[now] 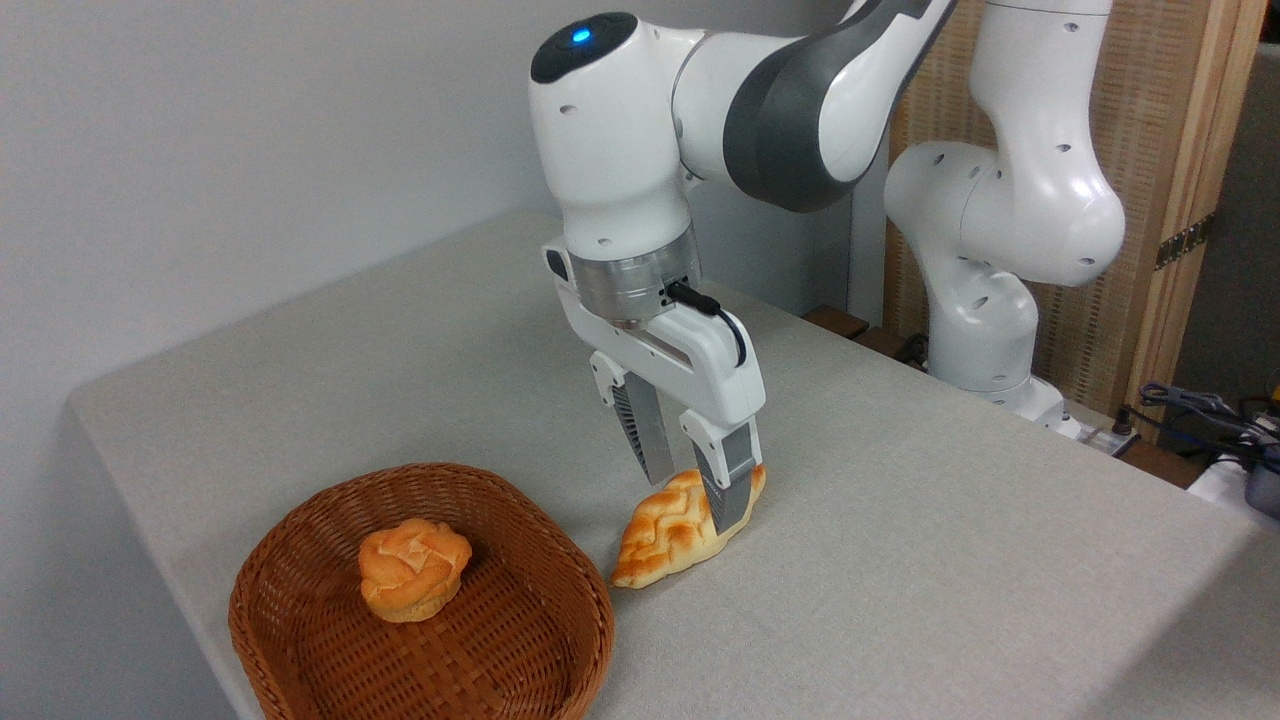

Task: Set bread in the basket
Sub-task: 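Lower the gripper around the braided loaf and close on it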

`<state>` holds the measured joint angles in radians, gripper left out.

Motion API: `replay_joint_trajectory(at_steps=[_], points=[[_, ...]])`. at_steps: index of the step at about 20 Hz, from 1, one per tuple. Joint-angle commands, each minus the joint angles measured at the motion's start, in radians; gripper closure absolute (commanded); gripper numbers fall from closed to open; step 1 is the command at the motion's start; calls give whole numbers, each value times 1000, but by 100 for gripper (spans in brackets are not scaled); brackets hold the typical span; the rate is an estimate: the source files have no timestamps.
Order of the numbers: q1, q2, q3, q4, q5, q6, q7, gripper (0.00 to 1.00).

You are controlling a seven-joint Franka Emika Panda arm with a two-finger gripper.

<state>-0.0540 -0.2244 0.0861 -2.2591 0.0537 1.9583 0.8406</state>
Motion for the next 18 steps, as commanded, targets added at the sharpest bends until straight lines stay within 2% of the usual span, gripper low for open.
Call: replay_joint_trajectory(at_steps=[1, 4, 9, 10, 11, 12, 13, 15, 18], points=[[0, 23, 0, 7, -17, 13, -2, 0], [-7, 74, -17, 6, -17, 13, -3, 0], [-7, 99, -23, 4, -18, 14, -6, 2], [-7, 105, -23, 4, -20, 14, -3, 17], [-7, 106, -23, 4, -28, 14, 1, 37], [-7, 106, -23, 4, -35, 14, 6, 51], [-7, 106, -23, 4, -37, 14, 8, 58], [-7, 108, -23, 4, -37, 14, 12, 64], [-7, 108, -22, 4, -37, 13, 15, 64]])
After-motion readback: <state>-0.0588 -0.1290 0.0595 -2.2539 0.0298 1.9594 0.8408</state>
